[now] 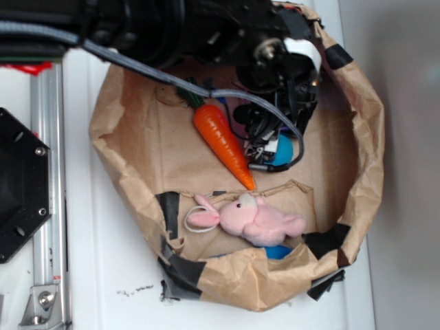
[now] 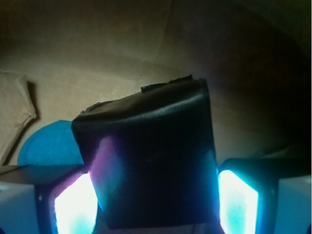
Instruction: Grab the black box.
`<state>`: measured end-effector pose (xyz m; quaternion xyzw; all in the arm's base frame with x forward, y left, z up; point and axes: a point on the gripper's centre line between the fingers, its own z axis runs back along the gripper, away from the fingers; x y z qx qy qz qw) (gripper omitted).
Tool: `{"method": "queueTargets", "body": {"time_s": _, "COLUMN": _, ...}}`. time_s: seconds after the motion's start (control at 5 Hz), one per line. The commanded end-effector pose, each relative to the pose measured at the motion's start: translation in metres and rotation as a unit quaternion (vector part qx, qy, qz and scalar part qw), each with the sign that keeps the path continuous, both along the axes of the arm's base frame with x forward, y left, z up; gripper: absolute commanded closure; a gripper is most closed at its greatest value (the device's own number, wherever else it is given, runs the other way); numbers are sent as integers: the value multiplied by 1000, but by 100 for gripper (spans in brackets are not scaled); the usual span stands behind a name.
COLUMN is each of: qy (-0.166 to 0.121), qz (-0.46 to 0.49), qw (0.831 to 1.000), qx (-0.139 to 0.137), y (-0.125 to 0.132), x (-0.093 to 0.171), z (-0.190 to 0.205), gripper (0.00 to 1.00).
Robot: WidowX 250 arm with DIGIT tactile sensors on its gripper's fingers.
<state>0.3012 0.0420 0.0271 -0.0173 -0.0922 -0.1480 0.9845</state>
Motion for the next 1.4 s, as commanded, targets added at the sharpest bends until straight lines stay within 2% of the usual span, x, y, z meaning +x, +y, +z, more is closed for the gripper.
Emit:
{"method": "queueTargets", "body": {"time_s": 0.0, "qy": 16, "qz": 6, "qw": 1000, "qx": 4, "y": 5, "x": 3, "z": -2, "gripper": 100}}
{"method": "queueTargets", "body": {"time_s": 0.2, "qy": -1, "qz": 48, "qw": 998, "qx": 31, "y": -2, "x": -12, "z": 36, "gripper": 100}}
{"method": "queueTargets", "body": {"time_s": 0.4, "qy": 3, "qz": 114, "qw": 992, "qx": 47, "y": -26, "x": -43, "z": 86, "gripper": 100}}
{"method": "queueTargets", "body": {"time_s": 0.6, "qy": 35, "qz": 174, "qw": 984, "qx": 32, "y": -45, "x": -63, "z": 138, "gripper": 100}}
{"method": "queueTargets", "body": {"time_s": 0.8, "qy": 42, "qz": 161, "qw": 986, "qx": 12, "y": -55, "x": -67, "z": 169, "gripper": 100}}
{"method": "queueTargets", "body": {"time_s": 1.2, "qy": 36, "qz": 189, "qw": 981, "qx": 2, "y": -42, "x": -47, "z": 155, "gripper": 100}}
